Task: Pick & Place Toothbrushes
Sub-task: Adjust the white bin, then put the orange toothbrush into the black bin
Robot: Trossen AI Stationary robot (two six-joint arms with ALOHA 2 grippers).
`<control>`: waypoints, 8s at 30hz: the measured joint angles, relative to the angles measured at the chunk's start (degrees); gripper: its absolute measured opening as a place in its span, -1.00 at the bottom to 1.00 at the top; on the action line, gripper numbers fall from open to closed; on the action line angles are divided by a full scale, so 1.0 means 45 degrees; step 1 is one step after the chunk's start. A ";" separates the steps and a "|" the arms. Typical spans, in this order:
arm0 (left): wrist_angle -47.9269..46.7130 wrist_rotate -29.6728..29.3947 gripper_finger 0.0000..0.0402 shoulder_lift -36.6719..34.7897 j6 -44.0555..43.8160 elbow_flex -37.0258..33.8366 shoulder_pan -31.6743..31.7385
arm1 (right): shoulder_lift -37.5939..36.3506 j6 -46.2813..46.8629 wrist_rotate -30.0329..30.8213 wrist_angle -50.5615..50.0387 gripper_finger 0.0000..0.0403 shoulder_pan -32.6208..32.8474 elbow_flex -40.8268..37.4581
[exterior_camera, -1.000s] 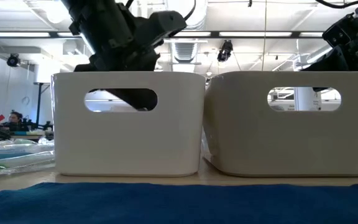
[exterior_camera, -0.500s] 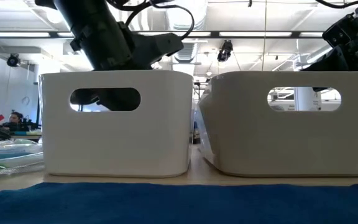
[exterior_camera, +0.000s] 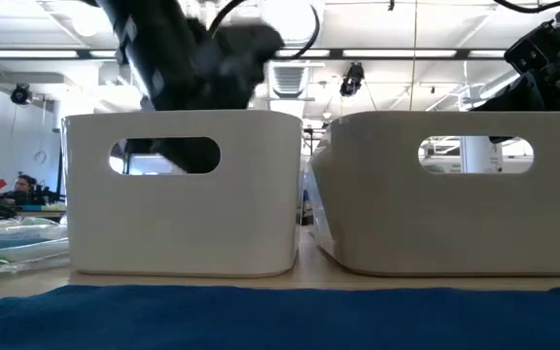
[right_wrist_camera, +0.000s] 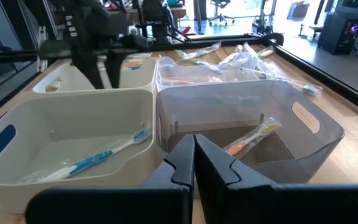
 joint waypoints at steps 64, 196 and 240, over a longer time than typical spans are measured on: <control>-0.3953 -0.0198 -0.38 -0.1184 -0.2174 -0.0728 -0.0732 | 0.0000 -0.0044 0.0000 0.0004 -0.96 -0.0004 -0.0002; 0.5767 -0.1732 -0.97 -1.8501 1.4318 -1.4064 0.0024 | 0.5334 0.0854 0.8004 0.1203 -0.96 -0.0050 0.4860; 0.5738 -0.1732 -0.97 -1.8496 1.4321 -1.4059 0.0024 | 1.8295 2.5056 0.2138 -1.3337 -0.96 0.8370 1.4473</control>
